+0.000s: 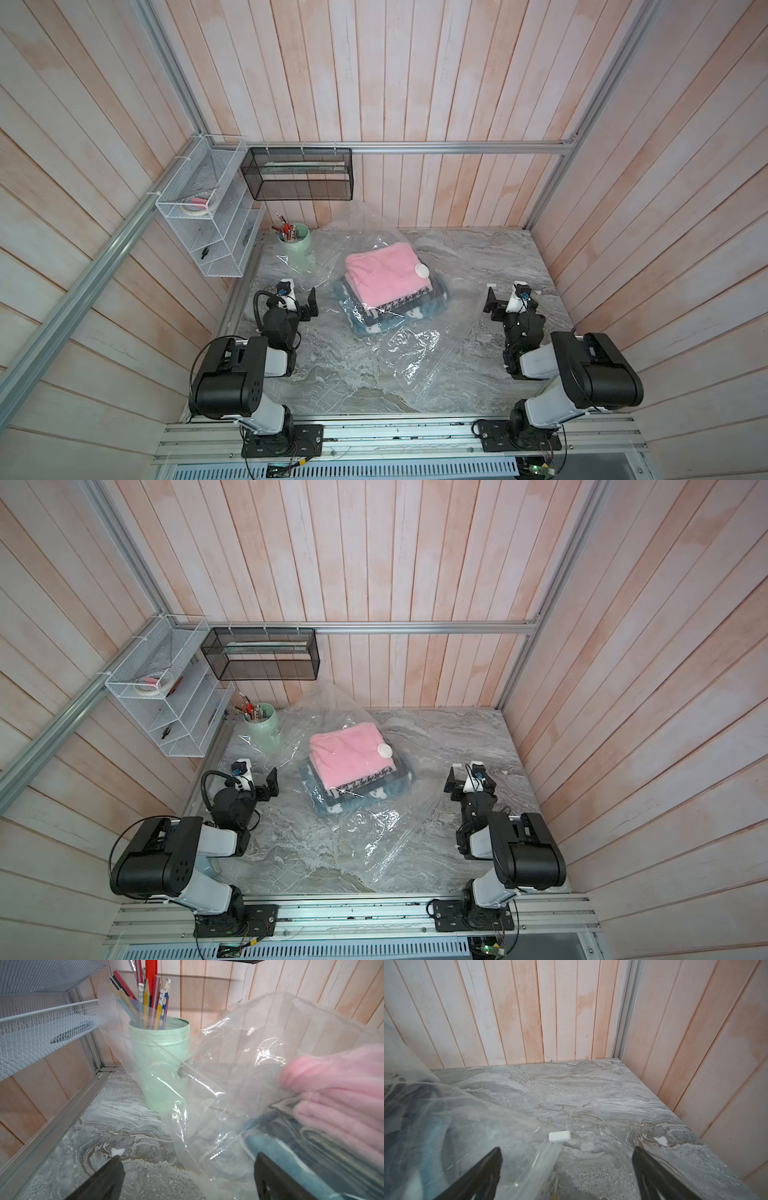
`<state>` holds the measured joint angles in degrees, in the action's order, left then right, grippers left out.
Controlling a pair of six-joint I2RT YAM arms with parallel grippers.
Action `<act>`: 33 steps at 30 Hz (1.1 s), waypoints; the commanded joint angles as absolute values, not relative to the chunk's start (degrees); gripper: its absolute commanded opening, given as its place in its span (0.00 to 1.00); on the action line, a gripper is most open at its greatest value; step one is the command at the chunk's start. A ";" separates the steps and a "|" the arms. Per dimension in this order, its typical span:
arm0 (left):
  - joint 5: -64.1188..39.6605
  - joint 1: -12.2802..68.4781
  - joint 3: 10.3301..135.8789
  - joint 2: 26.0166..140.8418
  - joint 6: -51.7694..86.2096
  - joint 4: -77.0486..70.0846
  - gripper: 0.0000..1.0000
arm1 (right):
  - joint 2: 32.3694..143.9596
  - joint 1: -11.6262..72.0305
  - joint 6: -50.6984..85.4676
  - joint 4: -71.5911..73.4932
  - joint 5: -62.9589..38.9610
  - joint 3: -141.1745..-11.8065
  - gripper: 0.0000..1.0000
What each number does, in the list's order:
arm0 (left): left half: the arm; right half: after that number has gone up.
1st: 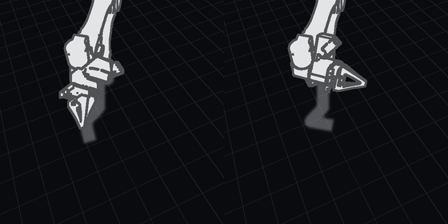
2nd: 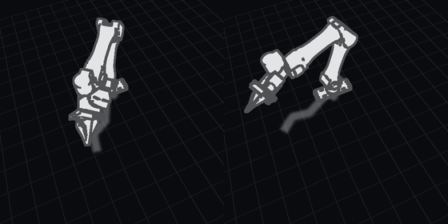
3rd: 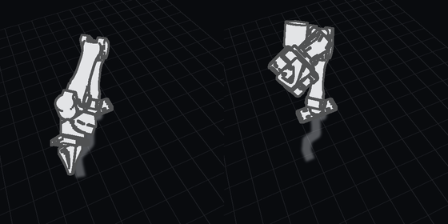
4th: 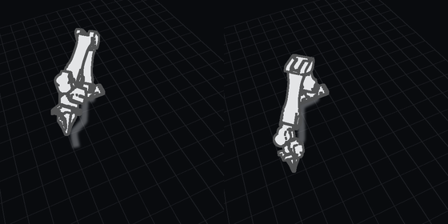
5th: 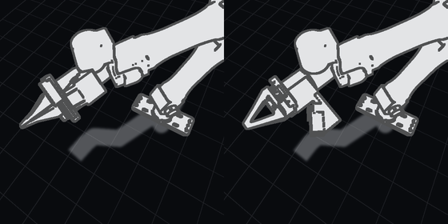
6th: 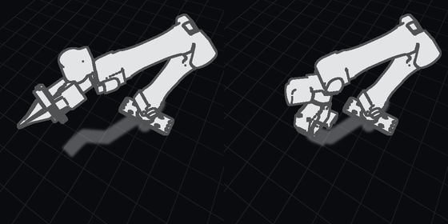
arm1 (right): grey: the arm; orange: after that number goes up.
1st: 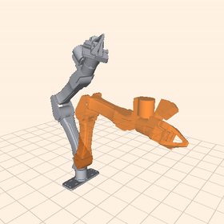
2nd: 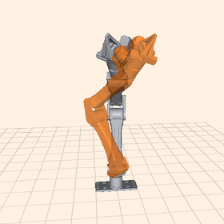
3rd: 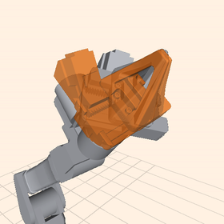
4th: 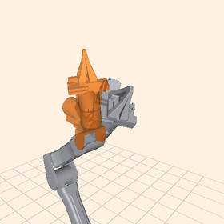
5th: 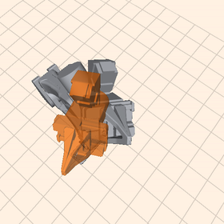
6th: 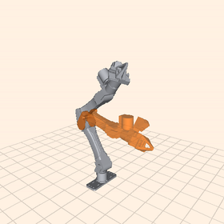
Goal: Take the blanket out of the vacuum bag
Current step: Adjust the vacuum bag at the center of the board.
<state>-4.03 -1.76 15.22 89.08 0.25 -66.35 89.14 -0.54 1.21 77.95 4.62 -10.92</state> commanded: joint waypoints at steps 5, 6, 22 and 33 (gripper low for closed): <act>-3.69 -1.93 15.86 89.46 0.33 -66.80 1.00 | 89.57 -0.79 1.49 77.61 5.10 -11.86 0.98; -3.70 -1.96 15.84 89.41 0.39 -66.80 1.00 | 89.58 -0.79 1.49 77.58 5.18 -11.86 0.98; 3.52 0.83 16.65 74.82 -0.54 -54.31 1.00 | 79.18 2.11 0.62 70.89 12.26 -10.57 0.98; -14.52 6.86 45.68 78.71 11.63 -14.79 0.98 | 69.19 9.71 23.95 22.98 12.64 -29.45 0.98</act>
<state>-5.80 6.55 42.46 73.45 7.14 -28.14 68.66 9.41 13.89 38.04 14.85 -27.75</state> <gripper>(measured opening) 0.979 0.984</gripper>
